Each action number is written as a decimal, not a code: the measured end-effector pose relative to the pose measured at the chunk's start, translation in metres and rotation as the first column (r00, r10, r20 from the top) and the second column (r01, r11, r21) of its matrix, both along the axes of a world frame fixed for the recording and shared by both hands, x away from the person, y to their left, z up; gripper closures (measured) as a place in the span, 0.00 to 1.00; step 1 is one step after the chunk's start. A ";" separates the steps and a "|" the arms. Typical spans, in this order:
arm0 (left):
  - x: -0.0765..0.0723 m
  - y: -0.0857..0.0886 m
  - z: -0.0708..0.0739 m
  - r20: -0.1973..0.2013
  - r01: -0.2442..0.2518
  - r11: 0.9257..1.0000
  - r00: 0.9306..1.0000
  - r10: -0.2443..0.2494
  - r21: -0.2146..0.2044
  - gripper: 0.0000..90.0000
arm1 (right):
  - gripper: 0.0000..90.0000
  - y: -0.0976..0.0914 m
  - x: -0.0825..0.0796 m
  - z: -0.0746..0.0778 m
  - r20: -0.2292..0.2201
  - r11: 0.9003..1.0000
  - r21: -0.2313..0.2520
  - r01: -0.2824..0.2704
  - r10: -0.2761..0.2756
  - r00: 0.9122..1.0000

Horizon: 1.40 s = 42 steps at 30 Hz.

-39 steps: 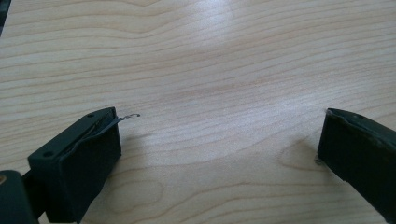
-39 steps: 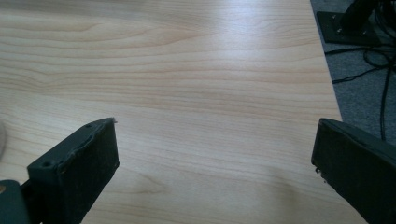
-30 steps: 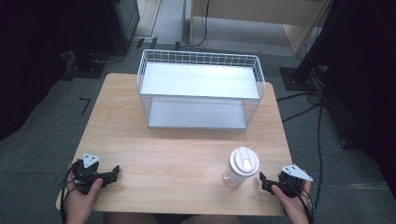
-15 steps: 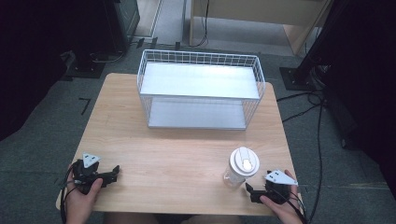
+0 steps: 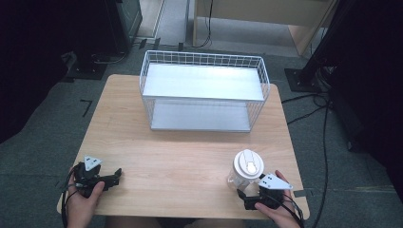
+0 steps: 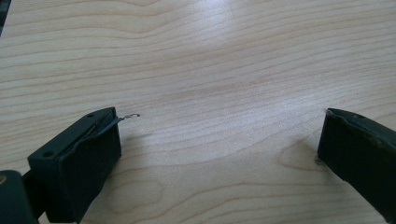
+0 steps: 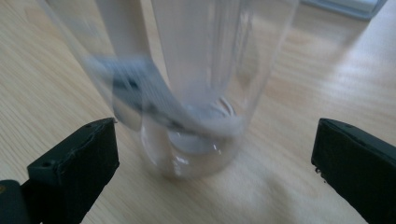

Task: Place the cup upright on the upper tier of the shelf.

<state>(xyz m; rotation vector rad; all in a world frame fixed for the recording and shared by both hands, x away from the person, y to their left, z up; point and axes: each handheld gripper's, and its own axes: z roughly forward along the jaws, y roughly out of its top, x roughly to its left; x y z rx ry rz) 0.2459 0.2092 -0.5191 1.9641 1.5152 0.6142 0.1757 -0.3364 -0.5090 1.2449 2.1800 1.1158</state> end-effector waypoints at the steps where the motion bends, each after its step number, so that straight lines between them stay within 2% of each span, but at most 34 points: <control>1: 0.000 0.000 0.000 0.000 0.000 1.000 1.000 0.000 0.000 0.00 | 0.01 0.001 0.000 0.002 0.014 1.000 0.011 0.000 0.000 1.000; 7: 0.000 0.000 0.000 0.000 0.000 1.000 1.000 0.000 0.000 0.00 | 0.10 0.006 -0.001 0.013 0.076 0.997 0.079 -0.004 -0.002 0.997; 12: 0.000 0.000 0.000 0.000 0.000 1.000 1.000 0.000 0.000 0.00 | 0.14 0.013 0.000 0.022 0.114 0.989 0.144 0.016 -0.033 0.993; 13: 0.000 0.000 0.000 0.000 0.000 1.000 1.000 0.000 0.000 0.00 | 0.14 0.013 0.000 0.022 0.114 0.989 0.144 0.016 -0.033 0.993; 15: 0.000 0.000 0.000 0.000 0.000 1.000 1.000 0.000 0.000 0.00 | 0.16 0.018 -0.001 0.029 0.146 0.986 0.162 0.029 -0.052 0.988; 17: 0.000 0.000 0.000 0.000 0.000 1.000 1.000 0.000 0.000 0.00 | 0.16 0.020 0.000 0.032 0.154 0.983 0.179 0.044 -0.072 0.985; 27: 0.000 0.000 0.000 0.000 0.000 1.000 1.000 0.000 0.000 0.00 | 0.15 0.028 0.005 0.039 0.173 0.980 0.194 0.052 -0.087 0.981; 29: 0.000 0.000 0.000 0.000 0.000 1.000 1.000 0.000 0.000 0.00 | 0.08 0.030 0.007 0.043 0.176 0.972 0.223 0.072 -0.113 0.978; 31: 0.000 0.000 0.000 0.000 0.000 1.000 1.000 0.000 0.000 0.00 | 0.08 0.031 0.009 0.047 0.191 0.968 0.240 0.073 -0.121 0.974; 33: 0.000 0.000 0.000 0.000 0.000 1.000 1.000 0.000 0.000 0.00 | 0.07 0.032 0.009 0.049 0.196 0.968 0.238 0.078 -0.127 0.972; 36: 0.000 0.000 0.000 0.000 0.000 1.000 1.000 0.000 0.000 0.00 | 0.13 0.035 0.010 0.052 0.214 0.968 0.236 0.084 -0.136 0.967; 37: 0.000 0.000 0.000 0.000 0.000 1.000 1.000 0.000 0.000 0.00 | 0.17 0.037 0.010 0.053 0.232 0.969 0.222 0.104 -0.156 0.960; 40: 0.000 0.000 0.000 0.000 0.000 1.000 1.000 0.000 0.000 0.00 | 0.17 0.038 0.010 0.054 0.237 0.971 0.213 0.110 -0.160 0.958; 42: 0.000 0.000 0.000 0.000 0.000 1.000 1.000 0.000 0.000 0.00 | 0.17 0.037 0.011 0.055 0.227 0.967 0.220 0.128 -0.178 0.957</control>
